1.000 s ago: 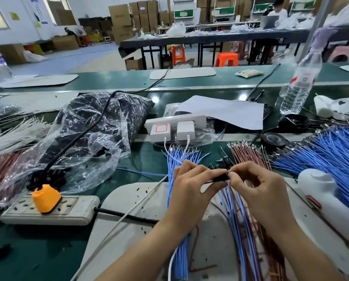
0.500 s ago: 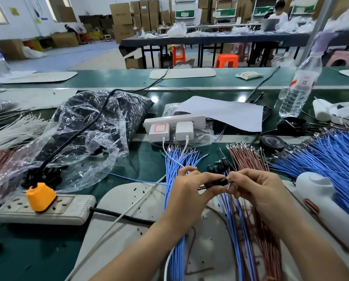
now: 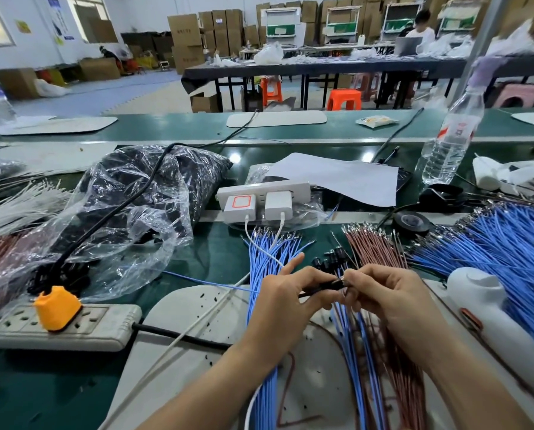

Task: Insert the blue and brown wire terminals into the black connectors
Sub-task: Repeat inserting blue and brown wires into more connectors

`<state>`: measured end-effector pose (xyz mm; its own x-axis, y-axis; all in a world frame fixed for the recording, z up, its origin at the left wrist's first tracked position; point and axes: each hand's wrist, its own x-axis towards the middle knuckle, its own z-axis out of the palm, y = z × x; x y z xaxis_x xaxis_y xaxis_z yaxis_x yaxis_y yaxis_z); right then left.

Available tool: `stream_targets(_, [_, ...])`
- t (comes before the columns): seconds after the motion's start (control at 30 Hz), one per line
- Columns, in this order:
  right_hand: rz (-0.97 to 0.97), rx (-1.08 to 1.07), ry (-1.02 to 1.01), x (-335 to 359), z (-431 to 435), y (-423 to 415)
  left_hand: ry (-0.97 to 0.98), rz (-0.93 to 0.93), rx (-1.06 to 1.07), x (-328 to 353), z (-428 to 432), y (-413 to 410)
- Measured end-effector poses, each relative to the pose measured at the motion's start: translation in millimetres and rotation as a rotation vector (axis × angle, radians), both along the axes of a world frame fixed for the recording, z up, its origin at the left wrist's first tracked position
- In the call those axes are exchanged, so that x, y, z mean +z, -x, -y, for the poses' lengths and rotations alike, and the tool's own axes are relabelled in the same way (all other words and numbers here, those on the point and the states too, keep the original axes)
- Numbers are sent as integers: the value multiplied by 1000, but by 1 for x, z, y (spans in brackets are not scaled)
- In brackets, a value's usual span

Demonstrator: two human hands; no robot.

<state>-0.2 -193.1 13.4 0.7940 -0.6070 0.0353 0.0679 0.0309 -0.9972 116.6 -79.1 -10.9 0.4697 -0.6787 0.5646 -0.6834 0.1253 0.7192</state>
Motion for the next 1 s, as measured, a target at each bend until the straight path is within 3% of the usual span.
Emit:
stream_targets(0.47, [-26,83,-75,-6,7,2,-24,-36,-13,-4,1,-1])
stream_targets(0.6, [67,65,-98,-13,-1,-6,53,-50,46,0,3,1])
stream_targets(0.7, [181,128,-280,-16,-5,-13,91,-41,74,6,2,2])
stream_targets(0.87, [195,411,-395,-18,1,-8,67,-96,-103,11,-4,3])
stream_targets(1.0, [155,451,-442,-21,7,-8,19,-97,-202,10,0,3])
